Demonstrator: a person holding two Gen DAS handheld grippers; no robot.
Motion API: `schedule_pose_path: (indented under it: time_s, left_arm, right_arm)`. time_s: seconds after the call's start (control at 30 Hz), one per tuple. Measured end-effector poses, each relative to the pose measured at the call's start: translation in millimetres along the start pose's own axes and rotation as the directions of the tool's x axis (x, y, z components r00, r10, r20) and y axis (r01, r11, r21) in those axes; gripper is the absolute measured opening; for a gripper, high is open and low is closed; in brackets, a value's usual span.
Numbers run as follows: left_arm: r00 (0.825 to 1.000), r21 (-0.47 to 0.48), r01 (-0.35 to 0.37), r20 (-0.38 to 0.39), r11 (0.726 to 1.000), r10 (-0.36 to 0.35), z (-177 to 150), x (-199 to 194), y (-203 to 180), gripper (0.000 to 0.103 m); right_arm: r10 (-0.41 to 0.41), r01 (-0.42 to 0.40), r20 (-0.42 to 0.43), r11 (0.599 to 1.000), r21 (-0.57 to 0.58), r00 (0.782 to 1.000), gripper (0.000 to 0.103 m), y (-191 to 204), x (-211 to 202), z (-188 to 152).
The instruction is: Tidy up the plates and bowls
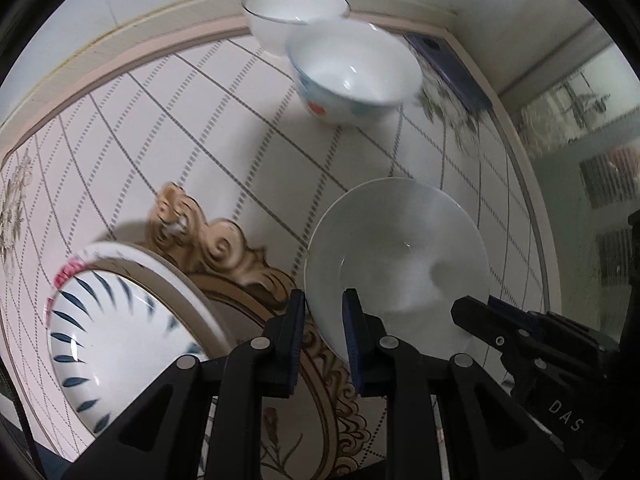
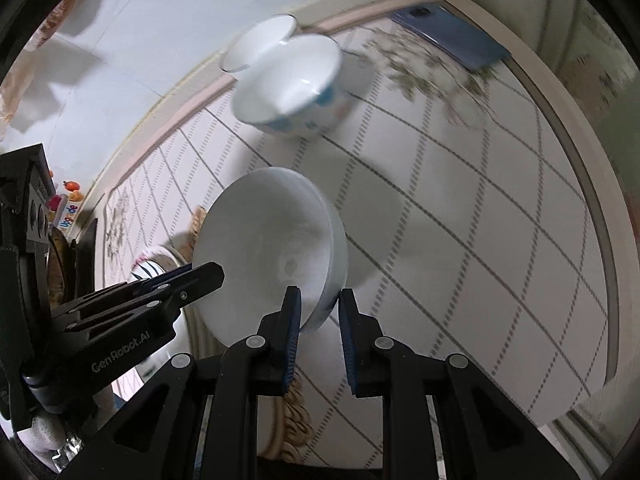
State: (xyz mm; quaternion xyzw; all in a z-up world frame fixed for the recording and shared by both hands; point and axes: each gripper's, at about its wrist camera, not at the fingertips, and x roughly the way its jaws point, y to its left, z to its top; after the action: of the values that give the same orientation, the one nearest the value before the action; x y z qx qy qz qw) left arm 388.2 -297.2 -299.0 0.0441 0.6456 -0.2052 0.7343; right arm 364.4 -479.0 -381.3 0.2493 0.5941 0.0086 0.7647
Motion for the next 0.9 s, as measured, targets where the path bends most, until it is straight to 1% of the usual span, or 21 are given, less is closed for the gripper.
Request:
schedule_pose_path:
  time_s: [0.13, 0.27, 0.63, 0.9]
  left_arm:
    - [1.000, 0.022, -0.011, -0.017, 1.000, 0.011, -7, 11, -11, 0.017]
    - [1.000, 0.042, -0.029, -0.008, 0.999, 0.030, -10, 15, -21, 0.017]
    - [0.999, 0.062, -0.051, -0.004, 0.997, 0.051, -14, 17, -30, 0.017]
    - [0.999, 0.059, -0.047, -0.017, 0.997, 0.048, -14, 17, -29, 0.017]
  right_arm:
    - [-0.013, 0.013, -0.012, 1.000, 0.016, 1.000, 0.021, -16, 2, -10]
    - [-0.021, 0.021, -0.012, 1.000, 0.019, 1.000, 0.021, -26, 0, -20]
    - [-0.026, 0.027, -0.033, 0.999, 0.021, 0.999, 0.021, -34, 3, -28]
    - [-0.007, 0.010, -0.056, 0.999, 0.045, 0.998, 0.021, -40, 6, -27]
